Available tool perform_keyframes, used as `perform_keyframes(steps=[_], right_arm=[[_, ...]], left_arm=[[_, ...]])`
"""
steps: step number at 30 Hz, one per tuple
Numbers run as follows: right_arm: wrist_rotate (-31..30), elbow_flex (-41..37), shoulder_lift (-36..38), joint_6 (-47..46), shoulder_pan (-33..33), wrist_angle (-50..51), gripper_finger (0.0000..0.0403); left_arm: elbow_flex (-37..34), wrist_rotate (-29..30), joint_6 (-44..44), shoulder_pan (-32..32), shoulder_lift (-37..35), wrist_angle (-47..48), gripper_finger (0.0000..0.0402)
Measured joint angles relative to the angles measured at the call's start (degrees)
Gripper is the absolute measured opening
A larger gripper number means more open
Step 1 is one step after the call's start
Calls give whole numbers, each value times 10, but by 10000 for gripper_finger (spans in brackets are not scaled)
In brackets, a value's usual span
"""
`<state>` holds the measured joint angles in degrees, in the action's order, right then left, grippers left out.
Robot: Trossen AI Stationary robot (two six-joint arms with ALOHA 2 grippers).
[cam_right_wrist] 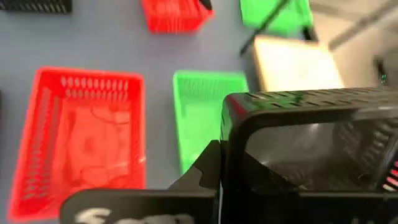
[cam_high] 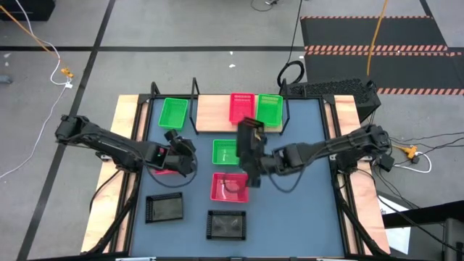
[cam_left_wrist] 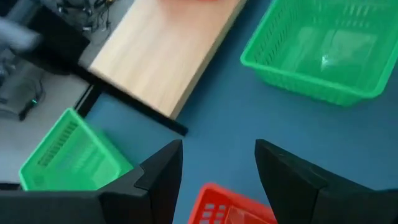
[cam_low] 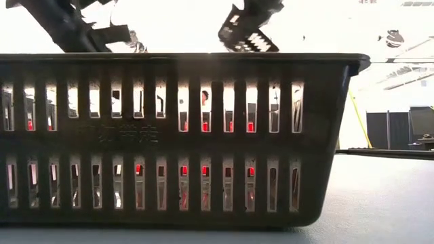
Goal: Stack baskets on shelf by color
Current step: Put the right black bin on the shelf
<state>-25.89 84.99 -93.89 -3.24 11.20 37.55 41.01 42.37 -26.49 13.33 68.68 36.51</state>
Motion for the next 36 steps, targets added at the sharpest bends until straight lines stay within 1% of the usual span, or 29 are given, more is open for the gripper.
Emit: perform_keyframes(steps=[2, 5, 7, 8, 11, 13, 14, 17, 22, 25, 28, 31, 36], right_arm=[[29, 0, 0, 60, -26, -51, 0], [83, 0, 0, 160, -72, -128, 0], [130, 0, -6, 210, -111, -205, 0], [163, 0, -12, 224, -132, -250, 0], [251, 0, -38, 221, -192, -349, 0], [284, 1, -67, 201, -227, -392, 0], [290, 1, -83, 187, -240, -400, 0], [303, 22, -138, 160, -266, -397, 0], [306, 100, -216, 157, -267, -368, 0], [303, 162, -254, 160, -261, -319, 0], [283, 211, -287, 160, -261, -255, 0], [274, 230, -307, 152, -261, -222, 0], [273, 226, -310, 141, -261, -223, 0]], left_arm=[[0, 3, -32, 11, -29, 28, 202], [0, 6, -56, 28, -73, 64, 202], [0, 16, -57, 36, -99, 76, 202], [0, 24, -55, 39, -111, 75, 202], [0, 42, -55, 41, -144, 73, 202], [0, 42, -56, 41, -158, 73, 202], [0, 42, -56, 41, -162, 72, 202], [0, 42, -55, 41, -168, 72, 202], [0, 44, -51, 35, -166, 70, 202], [0, 46, -52, 31, -166, 69, 202], [0, 48, -49, 30, -166, 70, 202], [0, 47, -48, 30, -166, 70, 202], [0, 47, -49, 30, -166, 79, 202]])
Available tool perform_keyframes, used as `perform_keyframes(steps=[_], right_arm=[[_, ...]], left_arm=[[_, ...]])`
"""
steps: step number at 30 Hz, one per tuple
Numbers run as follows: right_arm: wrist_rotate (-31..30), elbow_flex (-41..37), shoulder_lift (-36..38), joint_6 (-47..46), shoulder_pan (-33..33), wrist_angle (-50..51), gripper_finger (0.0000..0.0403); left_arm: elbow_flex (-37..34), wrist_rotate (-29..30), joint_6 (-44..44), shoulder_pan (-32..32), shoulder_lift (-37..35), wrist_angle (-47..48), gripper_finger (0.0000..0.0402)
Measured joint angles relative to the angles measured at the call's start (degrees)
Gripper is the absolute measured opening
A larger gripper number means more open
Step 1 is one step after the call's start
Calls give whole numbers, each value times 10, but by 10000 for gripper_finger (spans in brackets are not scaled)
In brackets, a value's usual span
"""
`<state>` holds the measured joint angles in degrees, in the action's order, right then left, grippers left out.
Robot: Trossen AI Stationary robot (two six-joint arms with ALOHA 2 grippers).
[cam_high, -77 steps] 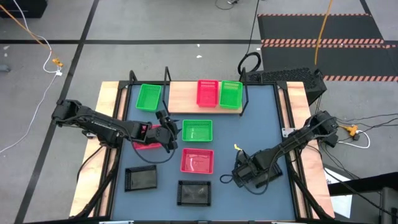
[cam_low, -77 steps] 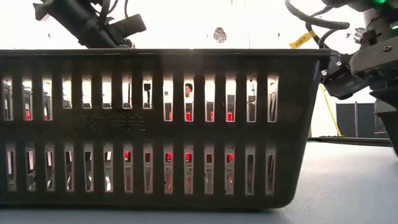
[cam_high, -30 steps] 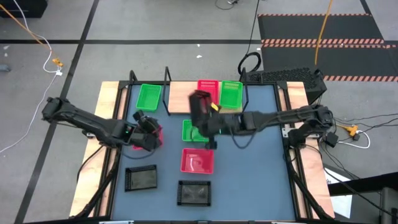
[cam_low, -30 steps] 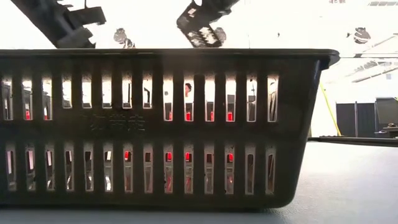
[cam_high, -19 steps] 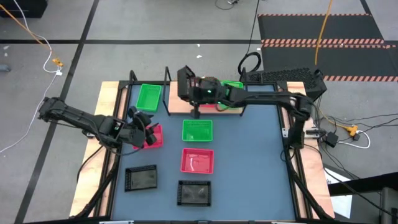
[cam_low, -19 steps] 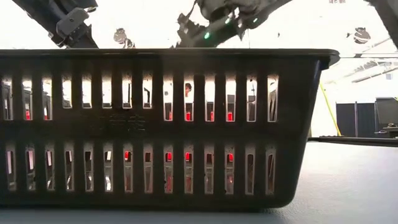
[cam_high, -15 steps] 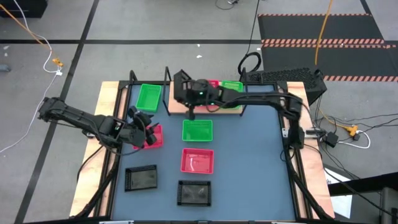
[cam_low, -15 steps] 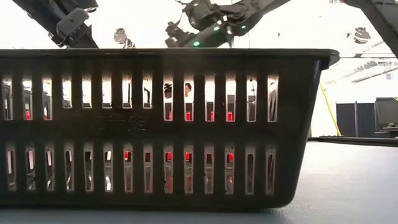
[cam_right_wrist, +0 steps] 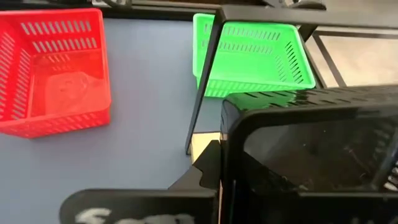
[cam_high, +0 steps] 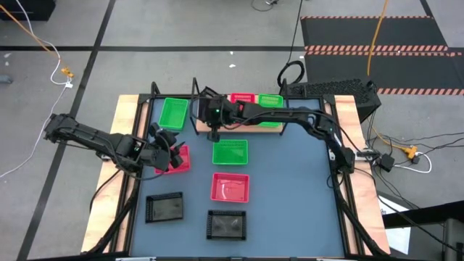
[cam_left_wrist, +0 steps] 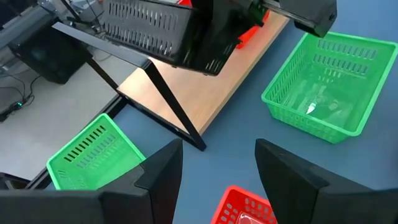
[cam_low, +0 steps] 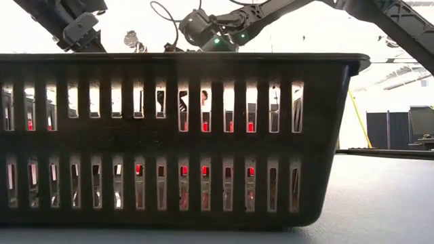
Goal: Stack baskets on shelf by color
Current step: Put the right black bin on the shelf
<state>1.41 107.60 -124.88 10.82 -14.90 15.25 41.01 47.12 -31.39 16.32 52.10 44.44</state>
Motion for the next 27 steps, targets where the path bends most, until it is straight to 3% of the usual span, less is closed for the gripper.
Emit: perform_keyframes(steps=[27], right_arm=[[1, -38, -6, -20, -1, 17, 0]], left_arm=[[-1, -6, -8, 0, 0, -7, 202]])
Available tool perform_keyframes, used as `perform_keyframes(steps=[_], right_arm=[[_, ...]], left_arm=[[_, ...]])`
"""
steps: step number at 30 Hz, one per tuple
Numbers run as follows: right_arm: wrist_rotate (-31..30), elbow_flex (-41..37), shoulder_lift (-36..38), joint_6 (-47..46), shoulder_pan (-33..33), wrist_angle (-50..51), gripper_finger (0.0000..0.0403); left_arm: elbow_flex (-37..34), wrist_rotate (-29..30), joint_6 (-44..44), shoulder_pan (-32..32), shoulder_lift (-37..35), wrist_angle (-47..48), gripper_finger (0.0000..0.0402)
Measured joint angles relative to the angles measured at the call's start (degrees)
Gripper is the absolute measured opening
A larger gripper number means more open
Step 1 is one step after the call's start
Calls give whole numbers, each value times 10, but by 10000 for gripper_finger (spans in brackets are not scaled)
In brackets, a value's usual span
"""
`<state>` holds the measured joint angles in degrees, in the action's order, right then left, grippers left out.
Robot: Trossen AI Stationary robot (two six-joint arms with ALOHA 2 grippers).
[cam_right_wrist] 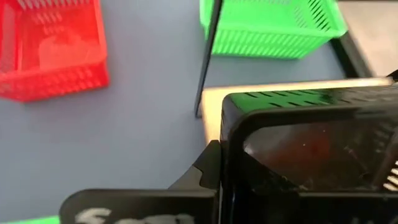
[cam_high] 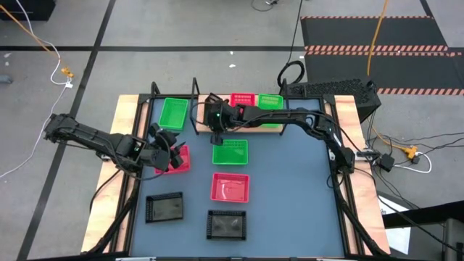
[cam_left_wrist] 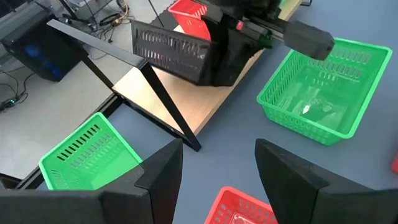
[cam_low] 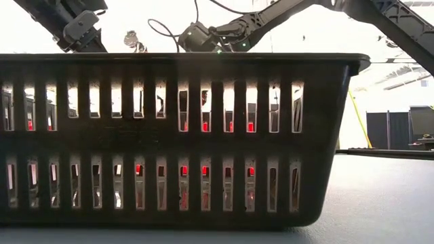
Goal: Stack baskets on shelf by color
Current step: Put the right black bin on the shelf
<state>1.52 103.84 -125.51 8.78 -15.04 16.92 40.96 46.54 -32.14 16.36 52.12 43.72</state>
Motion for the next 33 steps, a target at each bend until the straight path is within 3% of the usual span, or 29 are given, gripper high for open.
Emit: perform_keyframes(steps=[12, 33], right_arm=[[-1, -10, 0, 35, -12, -25, 1], [-30, -10, 0, 26, -21, -66, 62]], left_arm=[[0, -2, -25, 0, 0, 13, 202], [0, -2, -24, 0, 0, 13, 202]])
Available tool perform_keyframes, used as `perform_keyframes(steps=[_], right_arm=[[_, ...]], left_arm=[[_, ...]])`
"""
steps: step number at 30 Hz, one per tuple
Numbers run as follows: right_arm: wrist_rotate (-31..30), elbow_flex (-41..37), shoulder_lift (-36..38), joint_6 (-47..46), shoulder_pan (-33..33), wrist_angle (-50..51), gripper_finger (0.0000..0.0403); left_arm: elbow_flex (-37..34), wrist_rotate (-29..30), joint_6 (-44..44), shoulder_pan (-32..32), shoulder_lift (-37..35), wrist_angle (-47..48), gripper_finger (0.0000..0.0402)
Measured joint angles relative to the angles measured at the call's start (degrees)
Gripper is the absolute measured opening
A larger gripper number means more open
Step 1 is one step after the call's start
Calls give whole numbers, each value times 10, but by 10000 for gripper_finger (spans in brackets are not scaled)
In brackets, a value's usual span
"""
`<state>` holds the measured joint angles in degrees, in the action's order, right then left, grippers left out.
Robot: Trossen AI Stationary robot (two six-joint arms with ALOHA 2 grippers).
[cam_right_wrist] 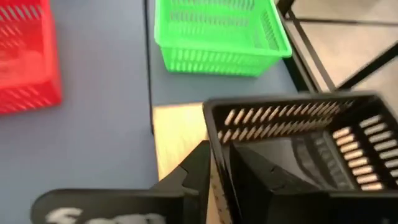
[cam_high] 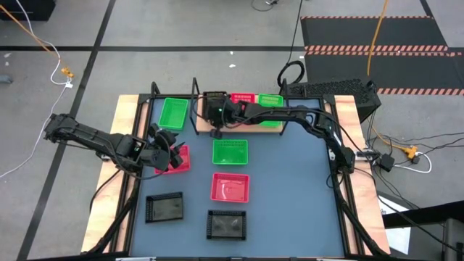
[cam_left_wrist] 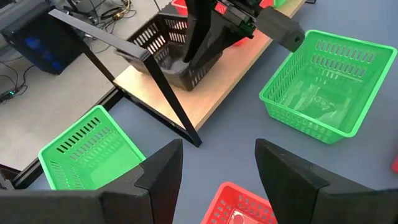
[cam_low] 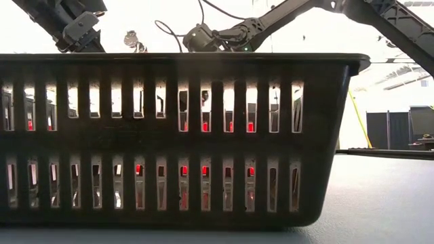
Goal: Stack baskets on shelf by color
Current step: Put the right black bin on the shelf, then stack the bottom green bin on top of the green bin on the shelf
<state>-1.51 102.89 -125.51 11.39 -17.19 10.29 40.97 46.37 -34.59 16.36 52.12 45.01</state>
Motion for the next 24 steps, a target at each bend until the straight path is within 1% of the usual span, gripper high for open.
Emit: perform_keyframes(steps=[8, 11, 14, 16, 19, 24], right_arm=[[1, 0, 6, -6, 9, -14, 97], [1, 0, 22, -13, 16, -3, 104], [1, -10, 56, -14, 27, 30, 107], [0, -41, 86, -8, 37, 19, 107], [1, -122, 150, -4, 57, -22, 107], [2, -305, 284, -23, 91, -163, 106]], left_arm=[[0, -1, -1, 0, 0, 9, 202], [0, -6, -6, 0, 0, 17, 202], [0, -20, -21, 1, 0, 26, 202], [0, -30, -40, 6, 0, 39, 202], [0, -32, -79, 21, 0, 62, 202], [-13, -13, -108, 53, 0, 47, 202]])
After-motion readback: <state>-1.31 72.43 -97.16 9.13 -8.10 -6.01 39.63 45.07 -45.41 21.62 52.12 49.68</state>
